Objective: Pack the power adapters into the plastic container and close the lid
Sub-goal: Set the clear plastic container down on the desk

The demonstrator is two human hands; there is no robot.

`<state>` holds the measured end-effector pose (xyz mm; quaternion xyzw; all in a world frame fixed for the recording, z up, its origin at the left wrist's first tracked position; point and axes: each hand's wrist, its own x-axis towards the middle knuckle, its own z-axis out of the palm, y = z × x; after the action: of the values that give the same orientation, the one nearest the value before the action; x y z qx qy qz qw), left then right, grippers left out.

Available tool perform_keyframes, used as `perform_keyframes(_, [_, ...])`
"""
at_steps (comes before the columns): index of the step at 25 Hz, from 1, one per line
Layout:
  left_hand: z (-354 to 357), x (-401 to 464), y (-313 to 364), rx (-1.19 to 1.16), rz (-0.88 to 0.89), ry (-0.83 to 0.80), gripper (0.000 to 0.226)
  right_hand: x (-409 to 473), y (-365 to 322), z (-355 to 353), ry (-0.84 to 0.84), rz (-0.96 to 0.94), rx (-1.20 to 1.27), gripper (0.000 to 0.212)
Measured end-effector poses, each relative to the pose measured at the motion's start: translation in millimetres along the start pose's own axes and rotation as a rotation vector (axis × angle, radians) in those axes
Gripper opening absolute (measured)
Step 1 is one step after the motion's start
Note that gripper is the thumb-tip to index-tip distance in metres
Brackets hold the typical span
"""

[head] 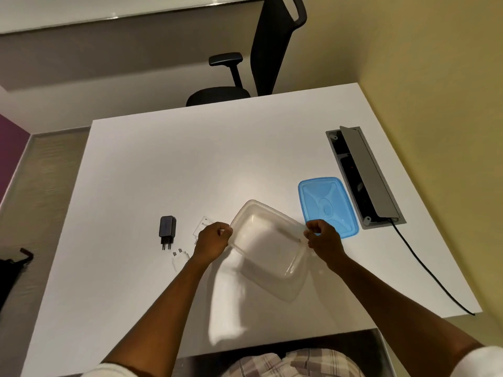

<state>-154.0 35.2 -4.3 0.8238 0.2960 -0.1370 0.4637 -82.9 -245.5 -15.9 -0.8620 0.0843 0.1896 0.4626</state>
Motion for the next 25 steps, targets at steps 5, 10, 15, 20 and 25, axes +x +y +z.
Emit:
perform_keyframes(5, [5.7,-40.9,-30.1,-0.139,-0.039,0.021,0.017,6.6,-19.8,3.9,-0.038,-0.065,-0.066,0.013])
perform_keyframes(10, [15.3,-67.7,-53.3,-0.216,-0.08,-0.01,0.024,10.8,-27.6,10.1,-0.064,-0.082,-0.03,0.023])
perform_keyframes(15, [19.8,-76.8,-67.4,-0.218,-0.102,0.0,0.018,11.7,-29.0,20.5,-0.097,-0.099,-0.048,0.021])
perform_keyframes(20, [8.3,-84.8,-83.7,-0.205,-0.106,0.036,0.015,2.4,-34.6,36.6,0.001,-0.188,-0.134,0.029])
perform_keyframes(25, [-18.6,-87.7,-128.8,-0.076,-0.097,0.137,0.019,-38.6,-80.3,89.8,0.113,-0.615,-0.219,0.034])
